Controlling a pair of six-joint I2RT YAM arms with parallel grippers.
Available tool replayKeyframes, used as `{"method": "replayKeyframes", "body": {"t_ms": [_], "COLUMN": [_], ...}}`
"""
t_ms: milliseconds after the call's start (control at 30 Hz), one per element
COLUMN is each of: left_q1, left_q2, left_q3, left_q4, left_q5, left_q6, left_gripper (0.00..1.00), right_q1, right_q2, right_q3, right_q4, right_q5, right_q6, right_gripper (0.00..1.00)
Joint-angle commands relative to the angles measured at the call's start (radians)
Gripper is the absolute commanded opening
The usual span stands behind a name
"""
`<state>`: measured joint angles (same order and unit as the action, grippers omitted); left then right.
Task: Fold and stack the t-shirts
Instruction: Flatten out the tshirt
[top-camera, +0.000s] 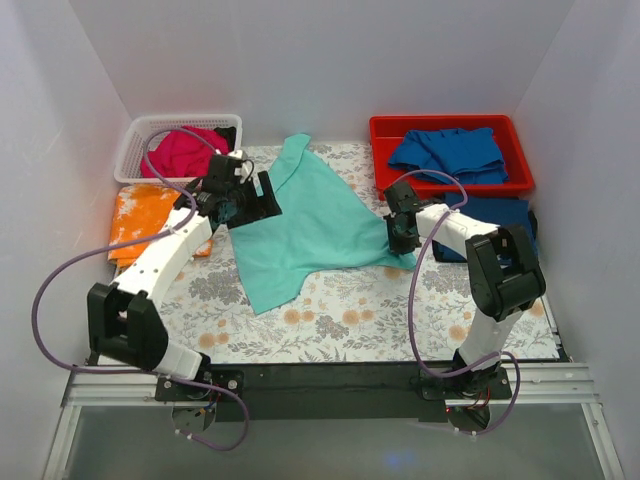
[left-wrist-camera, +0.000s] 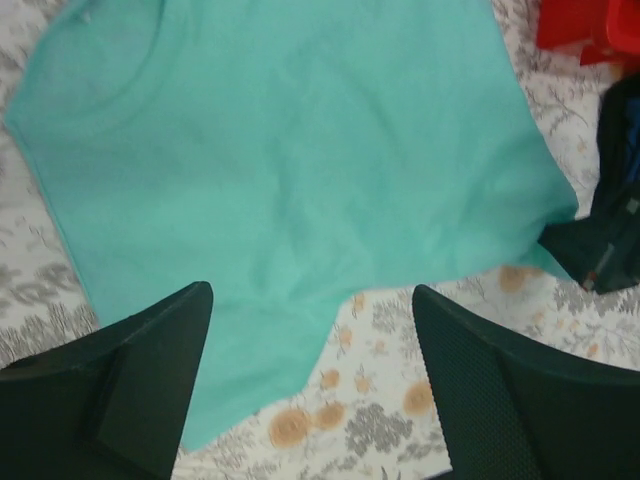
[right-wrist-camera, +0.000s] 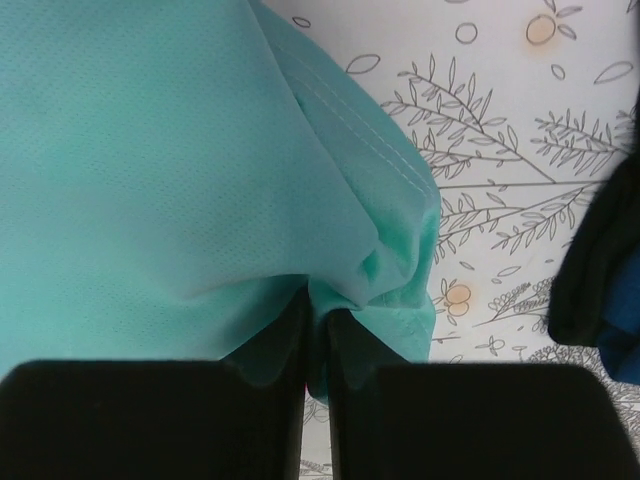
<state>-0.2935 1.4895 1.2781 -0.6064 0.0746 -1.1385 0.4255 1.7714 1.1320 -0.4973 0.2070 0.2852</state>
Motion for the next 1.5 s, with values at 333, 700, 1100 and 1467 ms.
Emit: {"method": "replayKeyframes", "body": {"t_ms": [333,700,1100,1467], "left_q1": [-0.041,-0.041,-0.042,-0.042], "left_q2": [-0.247,-0.241,-0.169,-0.132], "left_q3": [-0.321,-0.463,-0.503,-0.537], "left_q4": [-0.280,-0.288,-0.178,-0.185], "left_q5": [-0.033,0.030,0.027,-0.006], "left_q6": [-0.332,-0.405,-0.434,-0.426], "left_gripper": [0.69,0.61,0.51,0.43], "right_q1": [-0.002,-0.002,-0.002,-0.004], "right_q2": [0.025,-0.012,-0.075,-0.105], "right_q3": [0.071,0.072,0.025,0.011], "right_q4": [-0.003,-0.053,-0.069,-0.075], "right_q5": [0.005,0.003,-0.024,-0.018], "right_q6": [-0.008,-0.006,0.011,0.019], "right_gripper": [0.38,0.38,0.38,0.38]}}
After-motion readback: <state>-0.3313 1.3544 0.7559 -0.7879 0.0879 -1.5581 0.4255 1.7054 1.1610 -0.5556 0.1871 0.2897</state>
